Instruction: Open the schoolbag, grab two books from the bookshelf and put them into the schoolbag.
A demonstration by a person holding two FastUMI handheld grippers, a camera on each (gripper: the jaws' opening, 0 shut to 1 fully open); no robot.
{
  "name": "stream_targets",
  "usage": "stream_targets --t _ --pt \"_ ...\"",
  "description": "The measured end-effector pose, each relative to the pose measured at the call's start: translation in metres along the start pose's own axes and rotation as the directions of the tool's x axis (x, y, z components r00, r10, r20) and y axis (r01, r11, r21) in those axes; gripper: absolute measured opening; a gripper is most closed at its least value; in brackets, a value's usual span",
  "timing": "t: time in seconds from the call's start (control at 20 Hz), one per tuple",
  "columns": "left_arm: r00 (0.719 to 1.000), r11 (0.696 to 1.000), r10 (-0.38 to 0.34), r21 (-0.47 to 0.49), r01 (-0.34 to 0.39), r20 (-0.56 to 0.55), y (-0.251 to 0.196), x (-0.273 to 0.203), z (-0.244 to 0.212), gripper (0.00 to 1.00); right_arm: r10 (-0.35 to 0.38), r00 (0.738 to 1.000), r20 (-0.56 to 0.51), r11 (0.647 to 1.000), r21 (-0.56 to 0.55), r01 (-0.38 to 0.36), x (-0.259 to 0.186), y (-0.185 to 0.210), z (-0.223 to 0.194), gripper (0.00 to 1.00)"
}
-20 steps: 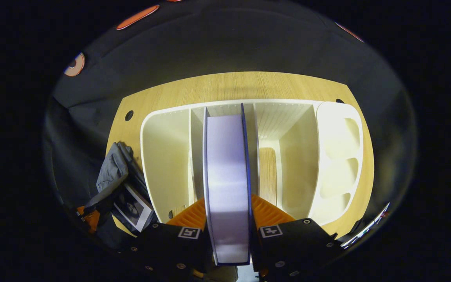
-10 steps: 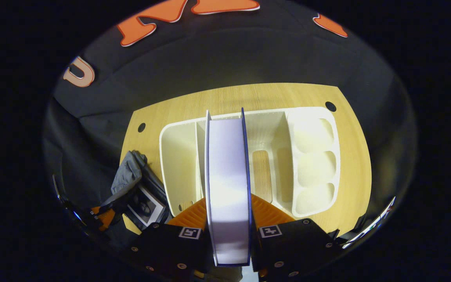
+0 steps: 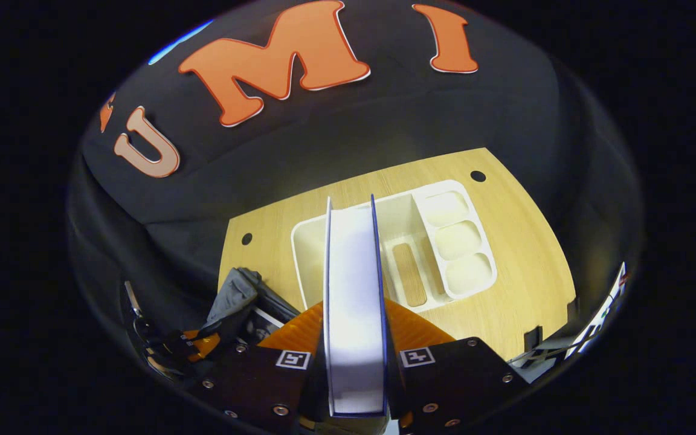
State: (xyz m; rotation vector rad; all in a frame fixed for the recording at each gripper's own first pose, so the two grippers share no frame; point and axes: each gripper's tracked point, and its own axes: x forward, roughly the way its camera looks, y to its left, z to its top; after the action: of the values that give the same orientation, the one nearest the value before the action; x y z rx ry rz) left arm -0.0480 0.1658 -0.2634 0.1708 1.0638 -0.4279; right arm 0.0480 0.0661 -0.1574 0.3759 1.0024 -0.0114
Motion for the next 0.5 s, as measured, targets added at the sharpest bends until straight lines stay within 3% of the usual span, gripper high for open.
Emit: stream_targets --t 0.2,0.5 --pt "0.998 0.998 -0.054 0.023 0.054 0.015 0.005 0.0 -0.006 0.06 -0.054 0.998 0.021 0.998 0.029 0.053 -0.012 0.005 -0.025 0.38" --pt "0.994 0.991 -0.106 0.08 0.104 0.024 0.016 -0.003 -0.007 0.06 0.047 0.998 0.051 0.981 0.184 -0.056 -0.035 0.044 -0.068 0.37"
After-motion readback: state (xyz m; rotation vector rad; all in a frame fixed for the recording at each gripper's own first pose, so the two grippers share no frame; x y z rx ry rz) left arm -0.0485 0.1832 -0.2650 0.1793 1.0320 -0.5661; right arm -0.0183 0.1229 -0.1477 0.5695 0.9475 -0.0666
